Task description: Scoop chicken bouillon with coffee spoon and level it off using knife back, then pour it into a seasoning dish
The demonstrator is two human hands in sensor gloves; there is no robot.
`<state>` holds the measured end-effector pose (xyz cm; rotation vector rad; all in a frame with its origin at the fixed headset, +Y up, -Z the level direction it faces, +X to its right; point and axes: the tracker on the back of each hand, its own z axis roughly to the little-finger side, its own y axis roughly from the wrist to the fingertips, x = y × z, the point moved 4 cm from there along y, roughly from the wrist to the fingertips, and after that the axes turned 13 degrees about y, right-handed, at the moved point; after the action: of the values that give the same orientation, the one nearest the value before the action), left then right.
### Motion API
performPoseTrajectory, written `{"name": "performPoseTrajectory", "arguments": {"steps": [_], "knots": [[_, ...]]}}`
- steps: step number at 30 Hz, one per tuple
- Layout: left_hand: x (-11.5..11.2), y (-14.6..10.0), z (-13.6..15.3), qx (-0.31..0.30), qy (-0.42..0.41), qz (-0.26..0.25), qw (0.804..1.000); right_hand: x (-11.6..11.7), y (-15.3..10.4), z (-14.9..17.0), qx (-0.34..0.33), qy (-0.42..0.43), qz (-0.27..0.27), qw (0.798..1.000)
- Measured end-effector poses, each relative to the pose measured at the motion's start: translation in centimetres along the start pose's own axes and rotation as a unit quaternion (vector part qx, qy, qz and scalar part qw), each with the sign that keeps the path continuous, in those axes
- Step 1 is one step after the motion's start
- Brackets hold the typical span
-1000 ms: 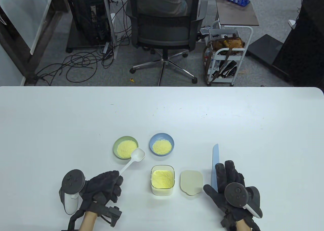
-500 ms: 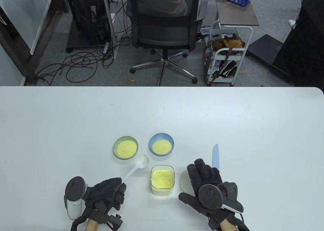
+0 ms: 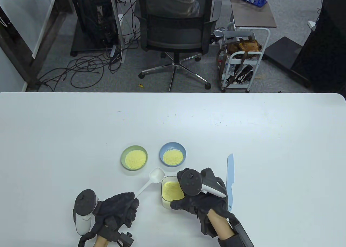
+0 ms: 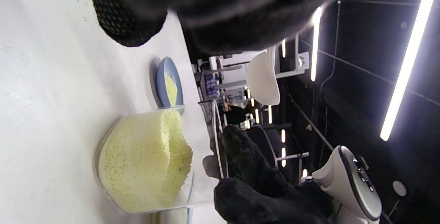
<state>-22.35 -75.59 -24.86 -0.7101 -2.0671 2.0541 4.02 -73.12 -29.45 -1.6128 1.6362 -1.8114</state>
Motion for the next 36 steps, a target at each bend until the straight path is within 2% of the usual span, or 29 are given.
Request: {"name": "performPoseTrajectory", "arguments": {"steps": [3, 6, 12, 15, 18, 25, 30, 32, 36], "knots": [[0.0, 0.0, -0.9, -0.003, 0.060, -0.004, 0.998, -0.1, 0.1, 0.2, 0.003, 0.012, -0.007, 1.000], [0.8, 0.0, -2.3, -0.012, 0.141, -0.058, 0.988, -0.1, 0.1, 0.3, 0.001, 0.016, -0.008, 1.000], [0.7, 0.4, -5.2, -0.029, 0.233, -0.068, 0.970, -0.1, 0.0, 0.6, -0.002, 0.022, -0.007, 1.000], [-0.3, 1.1, -6.1, -0.030, 0.263, -0.045, 0.963, -0.1, 0.0, 0.5, -0.004, 0.021, -0.006, 1.000], [-1.3, 1.8, -6.8, -0.038, 0.275, -0.052, 0.959, -0.1, 0.0, 0.6, -0.006, 0.024, -0.006, 1.000], [-3.7, 3.4, -8.3, -0.028, 0.340, -0.030, 0.939, -0.2, 0.0, 0.8, -0.013, 0.036, -0.006, 0.999], [-4.4, 4.3, -9.3, 0.009, 0.394, 0.023, 0.919, -0.2, 0.0, 0.8, -0.016, 0.042, -0.006, 0.999], [-5.0, 4.7, -9.4, 0.034, 0.423, 0.064, 0.903, -0.2, 0.0, 0.8, -0.016, 0.042, -0.005, 0.999], [-5.5, 5.4, -9.3, 0.069, 0.416, 0.109, 0.900, -0.3, 0.0, 0.8, -0.014, 0.044, -0.005, 0.999]]}}
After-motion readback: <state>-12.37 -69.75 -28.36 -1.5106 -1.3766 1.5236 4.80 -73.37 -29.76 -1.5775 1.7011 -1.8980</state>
